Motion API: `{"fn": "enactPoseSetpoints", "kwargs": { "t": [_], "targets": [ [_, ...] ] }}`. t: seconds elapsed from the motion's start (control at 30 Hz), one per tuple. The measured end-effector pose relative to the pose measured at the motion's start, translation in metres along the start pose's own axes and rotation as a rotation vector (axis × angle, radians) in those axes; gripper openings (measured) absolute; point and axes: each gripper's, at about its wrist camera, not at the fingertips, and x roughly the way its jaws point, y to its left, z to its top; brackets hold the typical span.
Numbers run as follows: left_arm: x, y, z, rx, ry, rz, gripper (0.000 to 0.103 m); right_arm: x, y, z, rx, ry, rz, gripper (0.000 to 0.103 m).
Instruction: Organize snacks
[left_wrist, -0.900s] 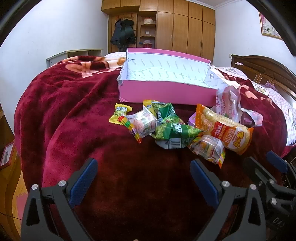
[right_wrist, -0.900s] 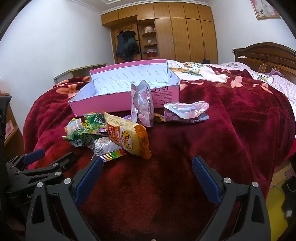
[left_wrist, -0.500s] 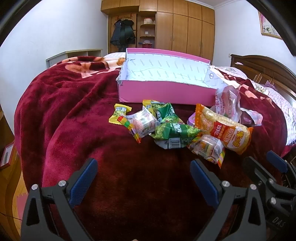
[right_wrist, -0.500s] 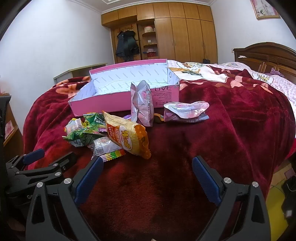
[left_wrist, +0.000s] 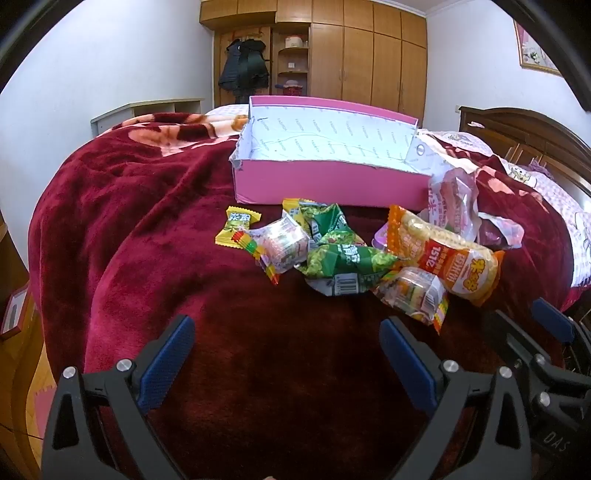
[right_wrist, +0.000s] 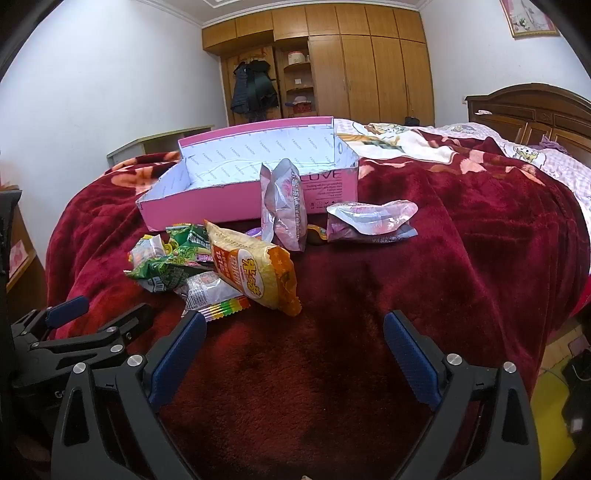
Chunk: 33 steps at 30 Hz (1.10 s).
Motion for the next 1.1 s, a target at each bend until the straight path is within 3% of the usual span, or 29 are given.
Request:
{"fn": "enactPoseSetpoints", "kwargs": {
  "t": [0.83,1.1],
  "targets": [
    [0.012,0.011,0.005,-0.014,0.043,-0.016,0.102,0.003,-0.006,-0.003,0.017,0.016,0.002,0.099],
    [0.009,0.022,0.019,-0.007,0.012,-0.014,0.102,0.004,-0.001,0.007,-0.008,0.013,0.028,0.099]
  ]
}}
